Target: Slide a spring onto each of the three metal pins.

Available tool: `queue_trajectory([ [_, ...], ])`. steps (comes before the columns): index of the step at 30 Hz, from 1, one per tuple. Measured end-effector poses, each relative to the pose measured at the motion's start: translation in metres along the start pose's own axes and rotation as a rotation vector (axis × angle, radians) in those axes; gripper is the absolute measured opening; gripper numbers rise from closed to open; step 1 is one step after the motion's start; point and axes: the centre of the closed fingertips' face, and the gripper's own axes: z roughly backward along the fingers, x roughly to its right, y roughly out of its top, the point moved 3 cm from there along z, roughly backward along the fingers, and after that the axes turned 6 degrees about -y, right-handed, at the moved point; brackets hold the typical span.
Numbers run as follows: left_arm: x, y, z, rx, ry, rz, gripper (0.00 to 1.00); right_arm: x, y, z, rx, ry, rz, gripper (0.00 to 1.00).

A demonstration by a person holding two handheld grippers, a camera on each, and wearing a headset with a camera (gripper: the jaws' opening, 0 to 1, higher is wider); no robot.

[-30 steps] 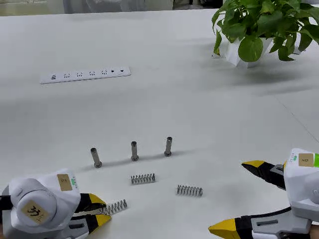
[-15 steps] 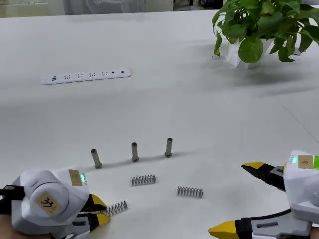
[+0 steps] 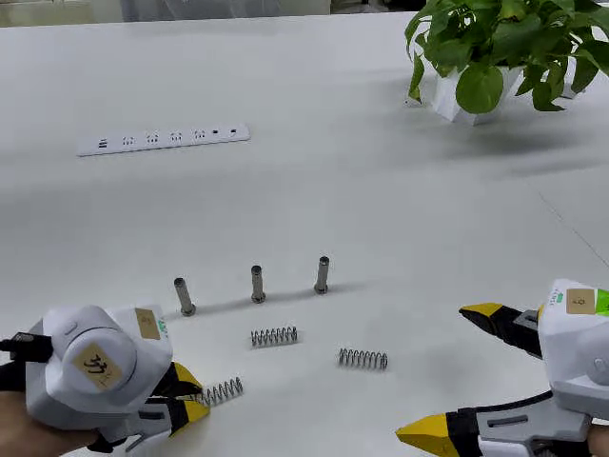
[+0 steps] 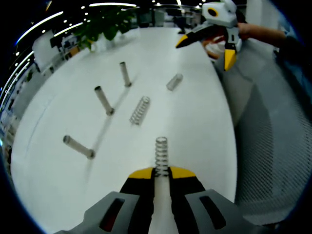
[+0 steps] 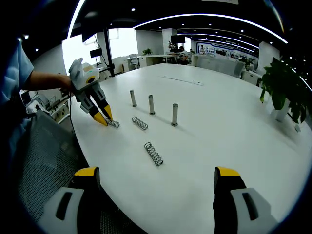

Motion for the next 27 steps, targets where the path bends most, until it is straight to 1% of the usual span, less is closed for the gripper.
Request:
queue_trajectory([
  [3, 0.001, 0.0, 0.0, -0.008, 0.003, -0.031, 0.11, -0.001, 0.0, 0.0, -0.001, 0.002, 0.002, 0.99],
  [8, 0.002, 0.0, 0.001, -0.013, 0.029, -0.003, 0.11, -0.002, 0.001, -0.001, 0.006, 0.0, 0.002, 0.98],
  [10, 0.002, 0.0, 0.001, -0.007, 0.042, 0.004, 0.1, -0.002, 0.003, -0.002, 0.013, -0.002, 0.001, 0.98],
  [11, 0.002, 0.0, 0.001, 0.007, 0.051, 0.023, 0.1, -0.003, 0.005, -0.002, 0.02, -0.003, -0.001, 0.98],
  [13, 0.002, -0.001, 0.002, 0.035, 0.053, 0.057, 0.1, -0.003, 0.006, -0.001, 0.026, -0.005, -0.003, 0.96],
  [14, 0.001, -0.001, 0.002, 0.062, 0.053, 0.098, 0.1, -0.004, 0.007, -0.001, 0.027, -0.003, -0.006, 0.96],
  [16, 0.0, -0.002, 0.003, 0.092, 0.051, 0.136, 0.1, -0.004, 0.008, -0.001, 0.033, -0.002, -0.007, 0.96],
  [18, 0.0, -0.003, 0.003, 0.096, 0.056, 0.127, 0.1, -0.004, 0.008, -0.001, 0.033, -0.001, -0.007, 0.96],
  [20, 0.002, -0.001, 0.004, 0.106, 0.061, 0.119, 0.1, -0.005, 0.01, 0.0, 0.034, 0.002, -0.011, 0.95],
  [23, 0.005, 0.008, 0.006, 0.146, 0.058, 0.109, 0.1, -0.005, 0.014, 0.001, 0.046, 0.01, -0.02, 0.94],
  [25, 0.01, 0.016, 0.008, 0.175, 0.04, 0.105, 0.1, -0.005, 0.018, 0.001, 0.051, 0.013, -0.022, 0.94],
  [26, 0.012, 0.022, 0.009, 0.2, 0.04, 0.092, 0.1, -0.005, 0.02, 0.002, 0.05, 0.015, -0.013, 0.93],
  [27, 0.014, 0.025, 0.01, 0.202, 0.043, 0.09, 0.1, -0.006, 0.021, 0.002, 0.049, 0.018, -0.003, 0.92],
])
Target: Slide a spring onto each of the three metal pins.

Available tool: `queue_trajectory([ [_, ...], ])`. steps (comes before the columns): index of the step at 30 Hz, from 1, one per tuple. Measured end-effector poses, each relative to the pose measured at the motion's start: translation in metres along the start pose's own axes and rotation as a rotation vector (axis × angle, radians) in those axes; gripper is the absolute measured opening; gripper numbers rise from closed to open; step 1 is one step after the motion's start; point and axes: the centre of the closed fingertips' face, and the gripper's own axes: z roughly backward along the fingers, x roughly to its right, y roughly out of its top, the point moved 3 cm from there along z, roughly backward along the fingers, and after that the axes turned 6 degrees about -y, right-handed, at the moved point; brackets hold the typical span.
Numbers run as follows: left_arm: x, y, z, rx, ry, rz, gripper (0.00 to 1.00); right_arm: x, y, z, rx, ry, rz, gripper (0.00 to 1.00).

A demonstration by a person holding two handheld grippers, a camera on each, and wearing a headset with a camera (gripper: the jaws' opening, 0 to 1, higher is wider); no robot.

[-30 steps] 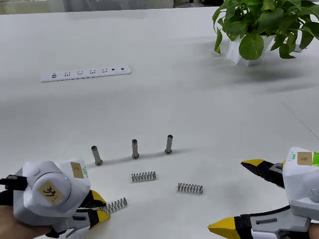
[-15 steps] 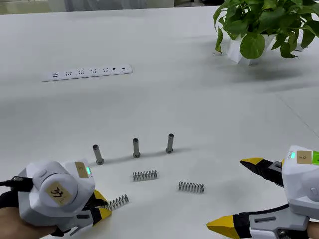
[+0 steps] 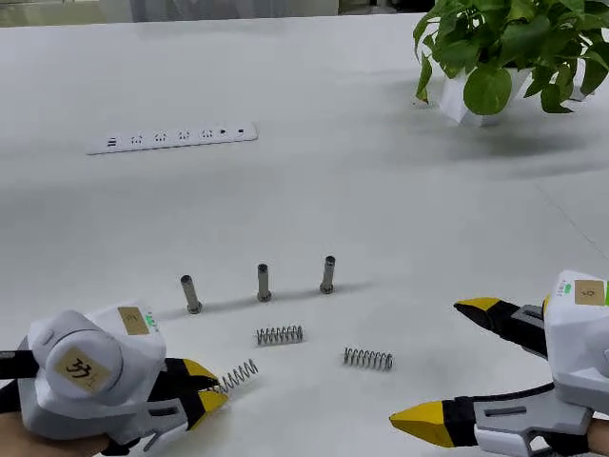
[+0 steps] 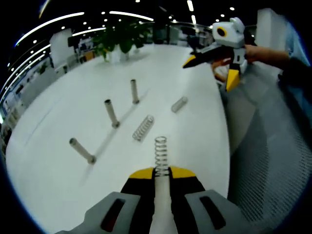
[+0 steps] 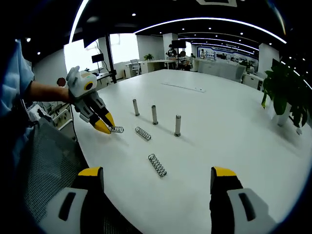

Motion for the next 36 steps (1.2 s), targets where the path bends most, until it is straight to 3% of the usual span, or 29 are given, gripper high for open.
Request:
queue_trajectory([
  [6, 0.008, 0.021, -0.001, 0.078, -0.022, -0.047, 0.1, -0.006, 0.014, -0.002, 0.014, 0.042, 0.018, 0.9],
  [9, 0.015, 0.031, -0.001, 0.112, -0.043, -0.081, 0.1, -0.009, 0.026, -0.005, 0.038, 0.087, 0.004, 0.89],
  [18, 0.022, 0.053, 0.003, 0.181, -0.051, -0.123, 0.1, -0.025, 0.047, -0.017, 0.069, 0.201, 0.014, 0.79],
  [22, 0.03, 0.065, 0.006, 0.202, -0.063, -0.168, 0.1, -0.042, 0.057, -0.017, 0.087, 0.329, -0.027, 0.62],
  [25, 0.035, 0.071, 0.006, 0.204, -0.066, -0.214, 0.1, -0.049, 0.064, -0.015, 0.101, 0.387, -0.058, 0.49],
  [32, 0.042, 0.074, 0.002, 0.219, -0.09, -0.281, 0.1, -0.06, 0.061, -0.013, 0.058, 0.46, -0.042, 0.3],
  [36, 0.042, 0.075, 0.001, 0.222, -0.092, -0.298, 0.1, -0.062, 0.059, -0.013, 0.047, 0.464, -0.035, 0.28],
])
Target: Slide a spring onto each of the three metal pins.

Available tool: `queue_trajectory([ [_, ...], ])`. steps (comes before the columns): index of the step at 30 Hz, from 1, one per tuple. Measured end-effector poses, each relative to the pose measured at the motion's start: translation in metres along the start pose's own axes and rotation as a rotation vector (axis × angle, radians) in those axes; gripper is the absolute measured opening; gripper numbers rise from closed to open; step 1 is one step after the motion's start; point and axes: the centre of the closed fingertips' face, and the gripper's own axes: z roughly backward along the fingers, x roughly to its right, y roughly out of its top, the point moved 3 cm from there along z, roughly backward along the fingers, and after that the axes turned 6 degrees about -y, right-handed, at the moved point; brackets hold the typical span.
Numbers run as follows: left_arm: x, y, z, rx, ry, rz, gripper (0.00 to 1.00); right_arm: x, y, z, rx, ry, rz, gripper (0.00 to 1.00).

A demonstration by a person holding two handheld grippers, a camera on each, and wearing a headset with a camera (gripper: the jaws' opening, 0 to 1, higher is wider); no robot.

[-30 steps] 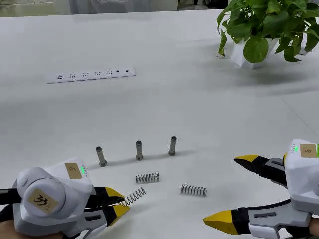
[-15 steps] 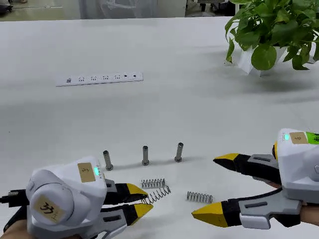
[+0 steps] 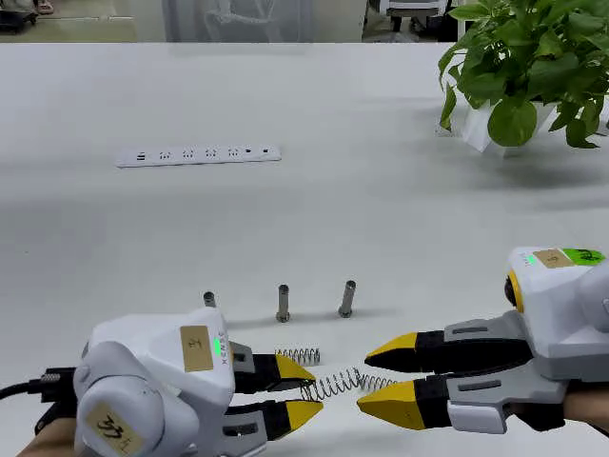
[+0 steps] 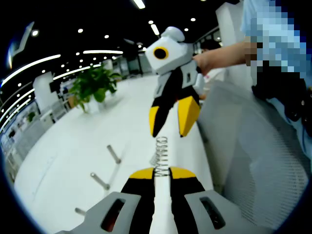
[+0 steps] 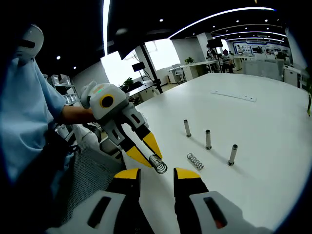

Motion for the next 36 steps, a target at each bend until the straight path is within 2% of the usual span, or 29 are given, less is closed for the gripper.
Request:
queue_trajectory([
  [3, 0.0, 0.0, -0.001, -0.005, -0.003, -0.04, 0.1, -0.001, -0.001, 0.0, -0.005, 0.01, 0.0, 0.25],
  [8, 0.0, 0.002, 0.0, 0.002, -0.008, -0.054, 0.1, -0.002, -0.001, -0.001, -0.018, 0.021, 0.022, 0.19],
  [12, 0.0, 0.003, 0.0, 0.007, -0.013, -0.063, 0.1, -0.002, -0.001, -0.002, -0.023, 0.026, 0.022, 0.18],
  [20, 0.002, 0.004, -0.001, 0.012, -0.023, -0.057, 0.1, -0.002, 0.001, -0.003, -0.019, 0.027, 0.025, 0.12],
  [25, 0.002, 0.003, -0.003, 0.005, -0.017, -0.044, 0.1, -0.004, 0.003, -0.004, -0.025, 0.012, 0.06, 0.12],
  [28, 0.002, 0.002, -0.004, 0.002, -0.013, -0.022, 0.1, -0.007, 0.004, -0.005, -0.047, -0.017, 0.118, 0.12],
  [36, 0.004, 0.0, -0.01, -0.018, -0.019, 0.015, 0.09, -0.01, 0.009, -0.007, -0.083, -0.041, 0.224, 0.12],
])
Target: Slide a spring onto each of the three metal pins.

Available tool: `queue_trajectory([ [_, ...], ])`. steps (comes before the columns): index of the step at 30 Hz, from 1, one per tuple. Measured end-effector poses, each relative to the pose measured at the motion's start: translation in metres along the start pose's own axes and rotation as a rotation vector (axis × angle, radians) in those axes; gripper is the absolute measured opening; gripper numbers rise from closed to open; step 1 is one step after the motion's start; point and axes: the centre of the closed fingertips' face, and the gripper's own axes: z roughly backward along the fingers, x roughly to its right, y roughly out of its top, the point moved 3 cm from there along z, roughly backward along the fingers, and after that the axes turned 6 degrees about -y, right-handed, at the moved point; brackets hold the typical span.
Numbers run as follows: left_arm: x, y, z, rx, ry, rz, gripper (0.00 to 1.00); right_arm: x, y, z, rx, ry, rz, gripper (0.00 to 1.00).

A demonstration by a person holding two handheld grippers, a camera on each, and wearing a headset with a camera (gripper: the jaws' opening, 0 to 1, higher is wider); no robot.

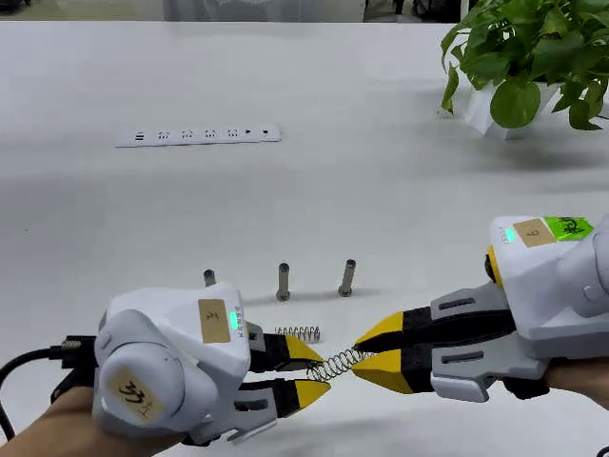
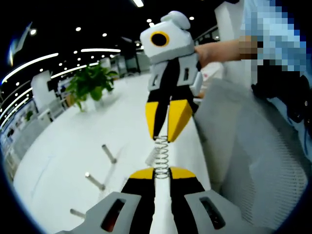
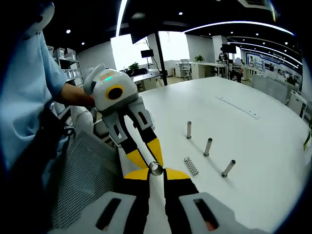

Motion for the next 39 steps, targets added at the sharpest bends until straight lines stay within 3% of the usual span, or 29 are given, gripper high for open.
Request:
queue_trajectory([
  [9, 0.0, 0.0, -0.004, -0.001, -0.003, 0.027, 0.09, -0.004, 0.005, -0.001, -0.051, -0.008, 0.115, 0.12],
  [17, 0.002, -0.001, -0.005, 0.0, -0.01, 0.022, 0.09, -0.004, 0.003, -0.001, -0.079, 0.001, 0.17, 0.12],
  [21, 0.001, 0.001, -0.004, 0.006, -0.011, 0.011, 0.09, -0.003, 0.006, 0.001, -0.091, 0.008, 0.201, 0.23],
  [24, 0.001, 0.003, -0.005, 0.005, -0.023, -0.004, 0.09, -0.002, 0.006, 0.001, -0.123, 0.027, 0.25, 0.22],
  [27, 0.002, 0.005, -0.007, 0.0, -0.036, -0.019, 0.09, -0.007, 0.003, -0.001, -0.174, 0.087, 0.319, 0.22],
  [39, 0.004, 0.009, -0.009, 0.01, -0.054, -0.028, 0.09, -0.005, -0.004, -0.012, -0.234, 0.117, 0.374, 0.17],
])
